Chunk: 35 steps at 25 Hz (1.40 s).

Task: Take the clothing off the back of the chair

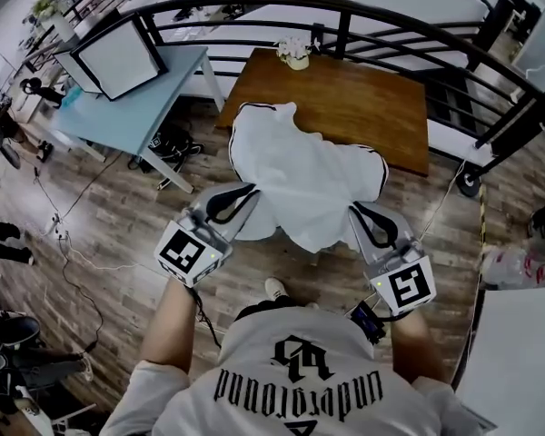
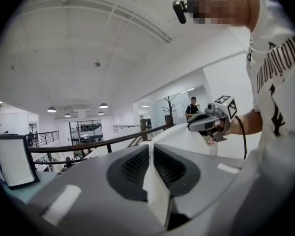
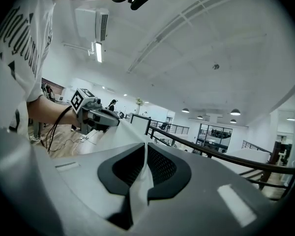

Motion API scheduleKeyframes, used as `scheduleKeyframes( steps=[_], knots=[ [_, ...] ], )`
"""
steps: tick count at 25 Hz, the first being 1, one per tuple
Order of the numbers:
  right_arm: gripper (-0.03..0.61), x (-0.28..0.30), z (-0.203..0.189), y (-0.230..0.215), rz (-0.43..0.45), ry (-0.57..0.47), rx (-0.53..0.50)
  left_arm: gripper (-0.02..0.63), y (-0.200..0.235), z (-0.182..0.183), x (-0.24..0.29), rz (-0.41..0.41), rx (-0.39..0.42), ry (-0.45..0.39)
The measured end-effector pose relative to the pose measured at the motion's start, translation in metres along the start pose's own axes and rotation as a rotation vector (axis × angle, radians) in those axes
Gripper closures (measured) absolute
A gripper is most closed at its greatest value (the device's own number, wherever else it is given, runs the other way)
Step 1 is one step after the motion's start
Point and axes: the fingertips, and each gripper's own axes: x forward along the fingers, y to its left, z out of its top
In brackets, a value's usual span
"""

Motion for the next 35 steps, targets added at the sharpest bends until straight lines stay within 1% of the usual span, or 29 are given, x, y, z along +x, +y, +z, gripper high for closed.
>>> scheduleKeyframes(
  steps=[3,8,13,18,24,29,35],
  knots=[
    [0.554,-0.020,0.003,0.004,0.000,-0.020,0.004,0.537,-0.021,0.007,-0.005,0.014,-0.013,-0.011],
    [0.554,-0.048,0.008,0.018,0.005,-0.043,0.003,0.538,-0.050,0.017,-0.019,0.023,0.000,-0.016],
    [0.554,-0.063,0.015,0.030,-0.009,-0.052,0.010,0.537,-0.066,0.023,-0.032,0.009,-0.001,-0.016],
    [0.554,-0.075,0.021,0.046,-0.044,-0.062,0.025,0.538,-0.084,0.024,-0.045,-0.031,-0.009,-0.024],
    [0.554,-0.077,0.036,0.076,-0.098,-0.068,0.034,0.538,-0.090,0.027,-0.076,-0.074,-0.032,-0.061],
    [0.554,-0.077,0.043,0.115,-0.131,-0.046,0.040,0.538,-0.087,0.027,-0.110,-0.126,-0.046,-0.079],
    [0.554,-0.077,0.054,0.170,-0.190,-0.032,0.033,0.538,-0.087,0.023,-0.160,-0.189,-0.030,-0.104]
  ],
)
